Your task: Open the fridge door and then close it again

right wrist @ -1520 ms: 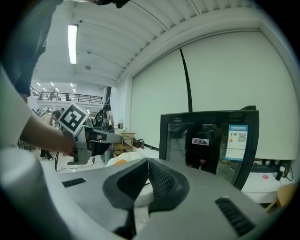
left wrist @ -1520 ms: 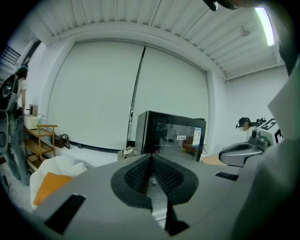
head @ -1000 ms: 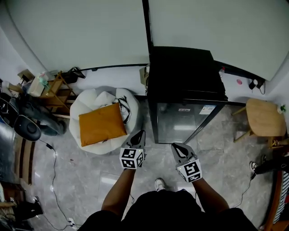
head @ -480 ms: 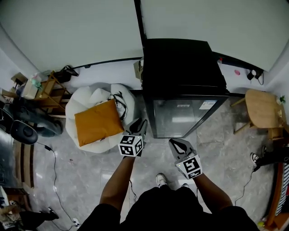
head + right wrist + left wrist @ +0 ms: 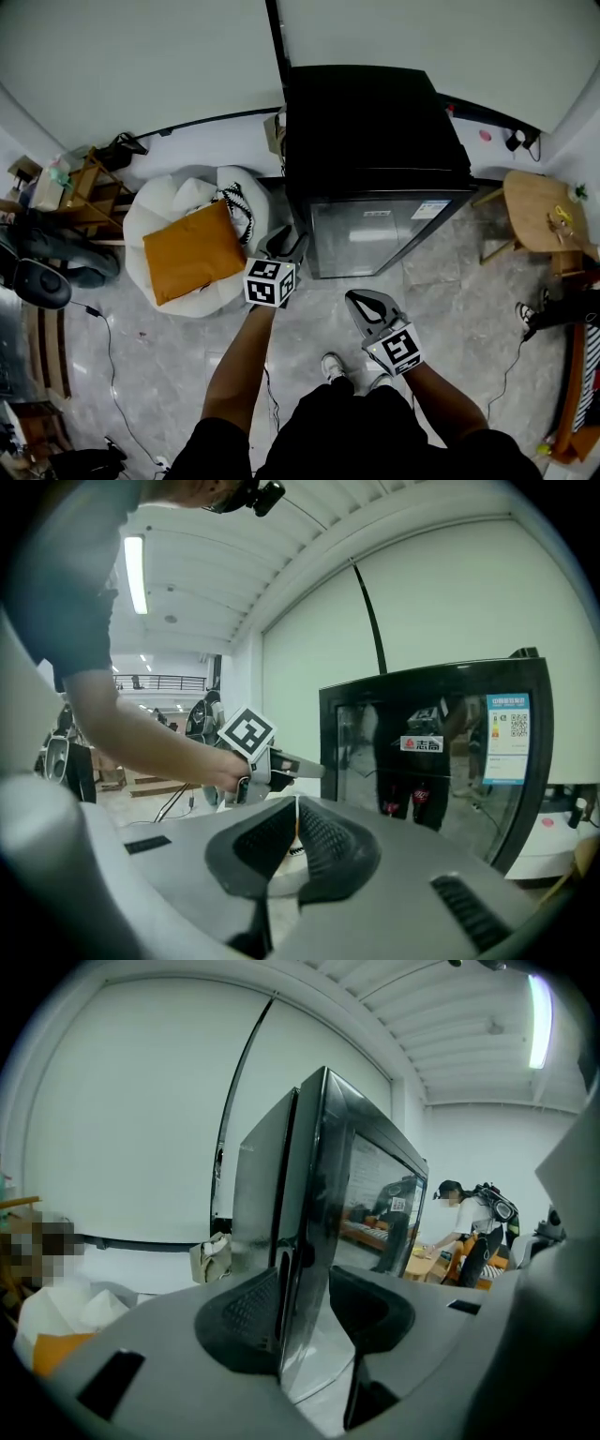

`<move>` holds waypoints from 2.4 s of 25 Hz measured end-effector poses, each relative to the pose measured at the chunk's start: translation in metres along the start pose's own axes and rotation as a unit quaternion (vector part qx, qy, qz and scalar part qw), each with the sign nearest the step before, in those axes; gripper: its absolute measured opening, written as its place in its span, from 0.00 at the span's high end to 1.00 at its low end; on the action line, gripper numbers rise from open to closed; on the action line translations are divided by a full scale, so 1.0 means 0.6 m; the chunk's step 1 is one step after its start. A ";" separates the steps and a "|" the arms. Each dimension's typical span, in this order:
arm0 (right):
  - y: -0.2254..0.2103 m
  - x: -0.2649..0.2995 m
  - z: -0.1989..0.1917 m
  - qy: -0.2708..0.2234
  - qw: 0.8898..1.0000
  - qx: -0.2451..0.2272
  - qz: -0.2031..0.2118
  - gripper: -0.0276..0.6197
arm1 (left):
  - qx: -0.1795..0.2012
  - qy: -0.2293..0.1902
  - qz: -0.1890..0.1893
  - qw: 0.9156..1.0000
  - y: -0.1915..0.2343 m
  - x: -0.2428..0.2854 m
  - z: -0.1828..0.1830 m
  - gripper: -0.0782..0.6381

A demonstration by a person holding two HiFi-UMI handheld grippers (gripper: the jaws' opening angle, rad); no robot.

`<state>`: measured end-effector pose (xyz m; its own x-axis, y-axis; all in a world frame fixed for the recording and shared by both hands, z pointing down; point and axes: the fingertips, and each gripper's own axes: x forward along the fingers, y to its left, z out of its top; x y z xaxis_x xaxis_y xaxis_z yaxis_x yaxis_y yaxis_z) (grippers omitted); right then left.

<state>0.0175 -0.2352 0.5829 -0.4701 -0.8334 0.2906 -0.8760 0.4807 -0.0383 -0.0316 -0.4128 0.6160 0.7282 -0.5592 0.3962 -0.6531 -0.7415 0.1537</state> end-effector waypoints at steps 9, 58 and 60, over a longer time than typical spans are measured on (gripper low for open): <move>-0.005 -0.016 -0.009 0.018 1.000 0.010 -0.016 0.93 | 0.026 -0.003 -0.005 1.000 -0.014 0.016 0.004 0.64; -0.013 -0.098 -0.035 0.008 0.998 0.030 -0.057 0.93 | 0.040 -0.023 0.033 0.998 -0.079 -0.065 -0.039 0.74; -0.014 -0.113 -0.044 0.006 0.997 0.035 -0.063 0.93 | 0.032 -0.021 0.035 0.999 -0.092 -0.076 -0.045 0.74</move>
<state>0.0598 -0.1757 0.5885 -0.3555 -0.8825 0.3079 -0.9334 0.3523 -0.0681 -0.0341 -0.3363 0.6142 0.6900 -0.6244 0.3661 -0.6891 -0.7214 0.0686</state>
